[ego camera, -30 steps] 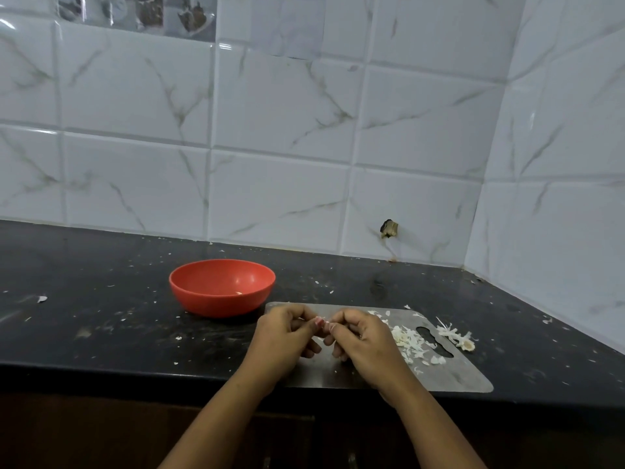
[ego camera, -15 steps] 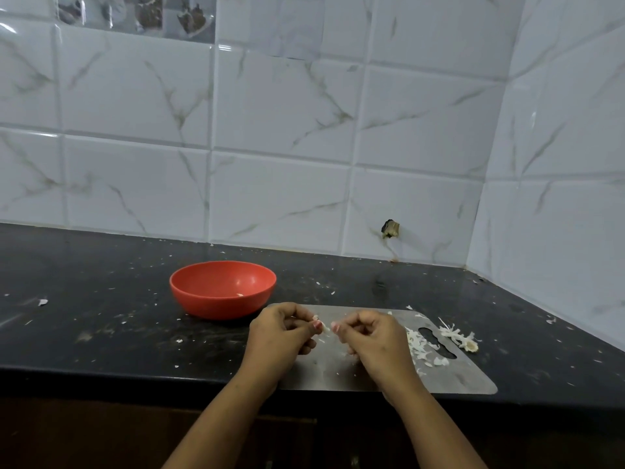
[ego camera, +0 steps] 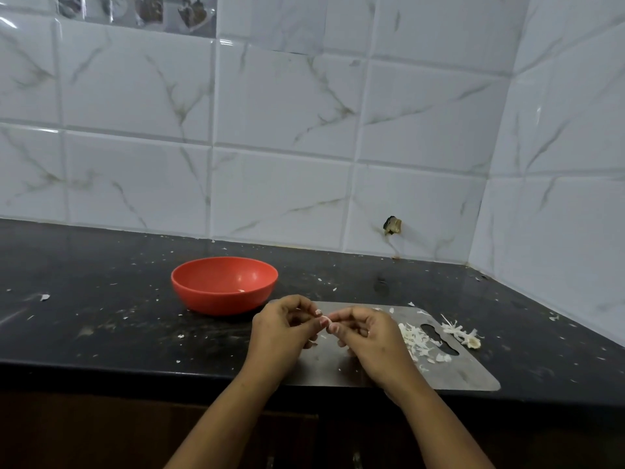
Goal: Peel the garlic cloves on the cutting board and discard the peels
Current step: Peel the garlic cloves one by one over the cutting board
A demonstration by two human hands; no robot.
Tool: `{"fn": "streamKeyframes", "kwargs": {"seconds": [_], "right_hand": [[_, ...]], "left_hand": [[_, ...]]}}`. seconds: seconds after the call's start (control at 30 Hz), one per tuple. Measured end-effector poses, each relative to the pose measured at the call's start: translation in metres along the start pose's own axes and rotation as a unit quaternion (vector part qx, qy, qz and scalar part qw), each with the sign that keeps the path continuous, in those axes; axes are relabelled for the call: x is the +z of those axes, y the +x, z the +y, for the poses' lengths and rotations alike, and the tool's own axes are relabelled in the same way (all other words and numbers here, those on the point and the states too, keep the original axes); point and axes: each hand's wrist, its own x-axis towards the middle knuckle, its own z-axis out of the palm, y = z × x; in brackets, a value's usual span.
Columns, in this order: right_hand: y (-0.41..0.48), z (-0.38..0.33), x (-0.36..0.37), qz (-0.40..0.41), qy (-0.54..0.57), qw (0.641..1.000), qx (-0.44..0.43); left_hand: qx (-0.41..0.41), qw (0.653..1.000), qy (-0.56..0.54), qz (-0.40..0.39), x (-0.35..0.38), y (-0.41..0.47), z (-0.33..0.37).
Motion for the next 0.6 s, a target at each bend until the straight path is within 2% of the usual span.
{"fn": "streamKeyframes", "kwargs": {"seconds": [0.2,0.33,0.47,0.6], "right_hand": [[0.001,0.000,-0.001,-0.017,0.029,0.999,0.011],[0.001,0.000,-0.002,-0.034,0.033,0.999,0.023],[0.002,0.001,-0.003,-0.037,0.032,0.998,0.035],[0.003,0.002,-0.003,-0.043,0.031,0.998,0.045]], "left_hand": [[0.071,0.996,0.060,0.018,0.003,-0.005,0.000],[0.151,0.970,0.177,0.065,0.007,-0.008,-0.005],[0.179,0.950,0.239,0.087,0.010,-0.012,-0.003],[0.184,0.946,0.253,0.080,0.010,-0.011,-0.004]]}}
